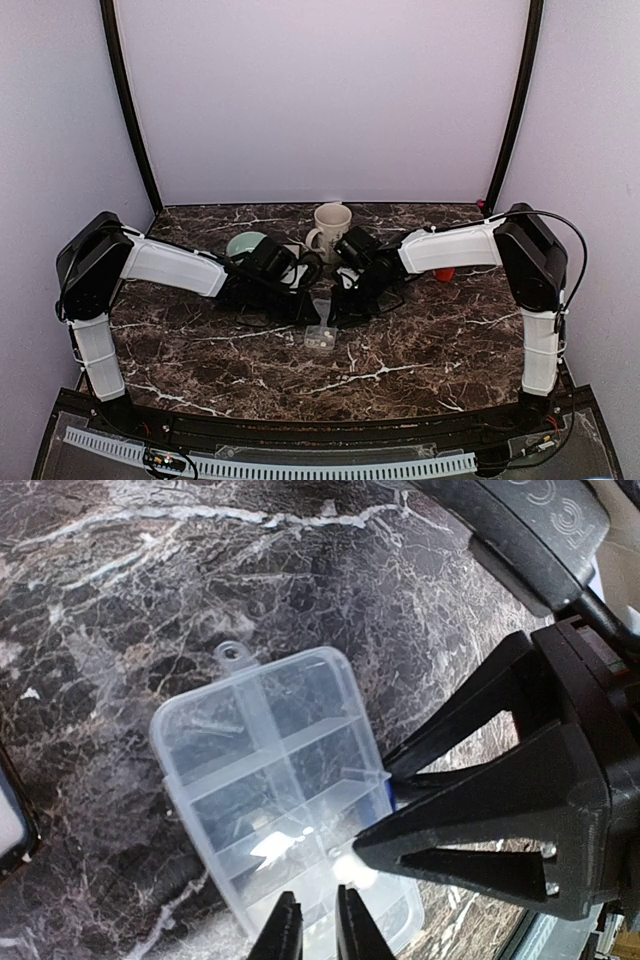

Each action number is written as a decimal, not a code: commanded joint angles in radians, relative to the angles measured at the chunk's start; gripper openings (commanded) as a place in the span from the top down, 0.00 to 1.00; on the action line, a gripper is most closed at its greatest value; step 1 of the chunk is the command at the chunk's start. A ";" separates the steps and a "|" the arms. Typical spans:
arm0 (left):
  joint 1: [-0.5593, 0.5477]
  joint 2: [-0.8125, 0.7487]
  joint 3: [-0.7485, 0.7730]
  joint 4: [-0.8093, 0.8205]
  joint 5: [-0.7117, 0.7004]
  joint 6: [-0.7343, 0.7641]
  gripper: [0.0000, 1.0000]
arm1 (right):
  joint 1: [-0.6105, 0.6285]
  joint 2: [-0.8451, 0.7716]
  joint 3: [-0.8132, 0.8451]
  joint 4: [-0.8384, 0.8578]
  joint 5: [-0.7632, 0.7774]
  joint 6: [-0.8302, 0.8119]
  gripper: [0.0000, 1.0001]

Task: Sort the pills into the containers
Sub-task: Close the lid of the pill container.

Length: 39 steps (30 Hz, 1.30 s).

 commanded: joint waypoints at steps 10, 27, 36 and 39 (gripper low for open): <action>-0.003 -0.006 -0.048 -0.013 0.021 -0.008 0.87 | 0.034 0.081 -0.106 0.041 -0.027 0.054 0.73; -0.002 -0.028 -0.058 -0.024 -0.008 -0.010 0.87 | 0.042 0.072 -0.141 0.080 -0.014 0.070 0.76; -0.002 -0.079 0.004 -0.099 -0.076 0.013 0.79 | 0.039 -0.022 -0.128 0.071 0.072 0.040 0.65; -0.002 -0.094 0.024 -0.128 -0.095 0.020 0.78 | 0.037 -0.044 -0.119 0.062 0.089 0.029 0.65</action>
